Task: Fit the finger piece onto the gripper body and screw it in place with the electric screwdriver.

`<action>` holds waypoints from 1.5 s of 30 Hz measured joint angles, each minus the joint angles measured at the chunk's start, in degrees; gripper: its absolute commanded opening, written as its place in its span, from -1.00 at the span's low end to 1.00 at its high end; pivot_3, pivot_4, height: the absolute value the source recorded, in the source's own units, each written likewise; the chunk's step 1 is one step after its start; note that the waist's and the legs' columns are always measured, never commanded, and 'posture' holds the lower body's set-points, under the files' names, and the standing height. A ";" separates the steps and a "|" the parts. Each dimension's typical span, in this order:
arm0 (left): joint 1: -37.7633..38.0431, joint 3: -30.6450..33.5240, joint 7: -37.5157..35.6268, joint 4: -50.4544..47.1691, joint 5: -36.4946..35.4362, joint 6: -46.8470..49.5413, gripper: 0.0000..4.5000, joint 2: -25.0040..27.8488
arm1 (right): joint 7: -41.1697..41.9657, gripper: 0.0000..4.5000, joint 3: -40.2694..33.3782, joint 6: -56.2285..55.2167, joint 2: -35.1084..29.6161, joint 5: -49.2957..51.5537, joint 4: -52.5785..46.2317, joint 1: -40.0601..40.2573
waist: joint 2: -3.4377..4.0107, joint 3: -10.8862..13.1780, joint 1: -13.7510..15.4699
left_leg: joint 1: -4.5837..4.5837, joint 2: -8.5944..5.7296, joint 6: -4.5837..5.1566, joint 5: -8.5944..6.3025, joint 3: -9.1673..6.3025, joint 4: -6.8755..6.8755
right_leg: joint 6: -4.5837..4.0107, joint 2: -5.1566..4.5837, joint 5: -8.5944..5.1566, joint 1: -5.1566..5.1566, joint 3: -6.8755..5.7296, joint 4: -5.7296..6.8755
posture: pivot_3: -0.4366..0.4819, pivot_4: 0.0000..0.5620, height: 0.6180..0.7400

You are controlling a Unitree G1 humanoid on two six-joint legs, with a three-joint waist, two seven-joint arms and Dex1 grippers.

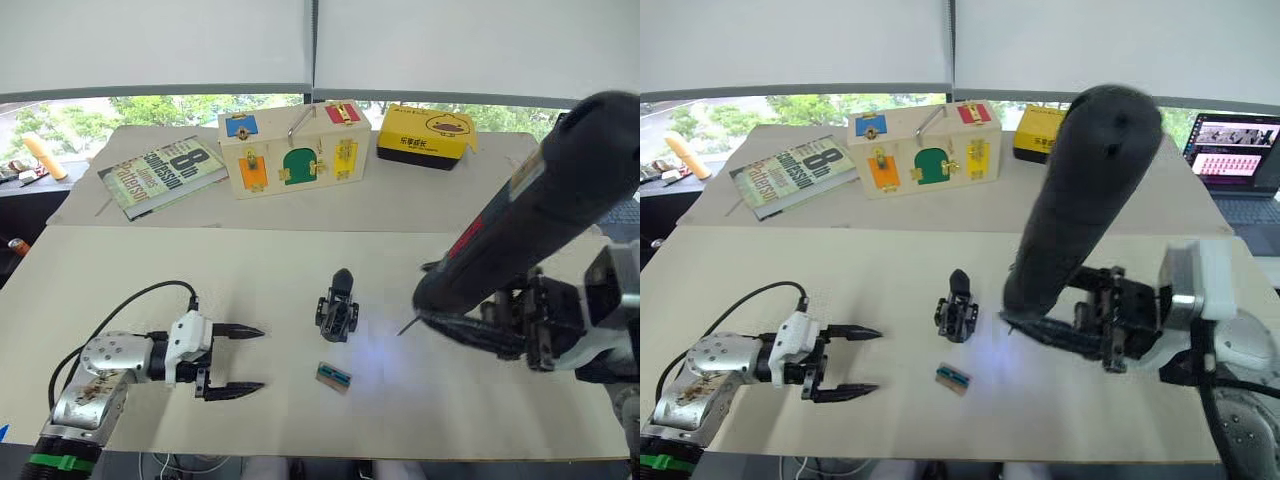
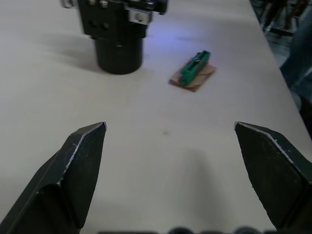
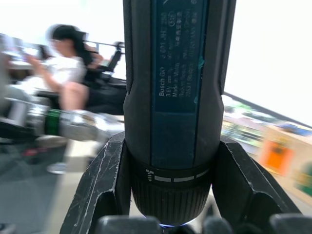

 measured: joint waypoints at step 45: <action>-8.68 -15.54 4.82 6.93 11.40 -8.46 0.98 -12.39 | 10.42 -0.16 29.11 -9.35 14.27 -24.91 15.29 -8.90 | -0.01 -0.04 0.38 | 0.59 -0.04 0.08 -0.01 -0.22 0.19 | 0.02 -0.10 0.02 0.85 -0.16 -0.03 | -0.05 -0.47 1.00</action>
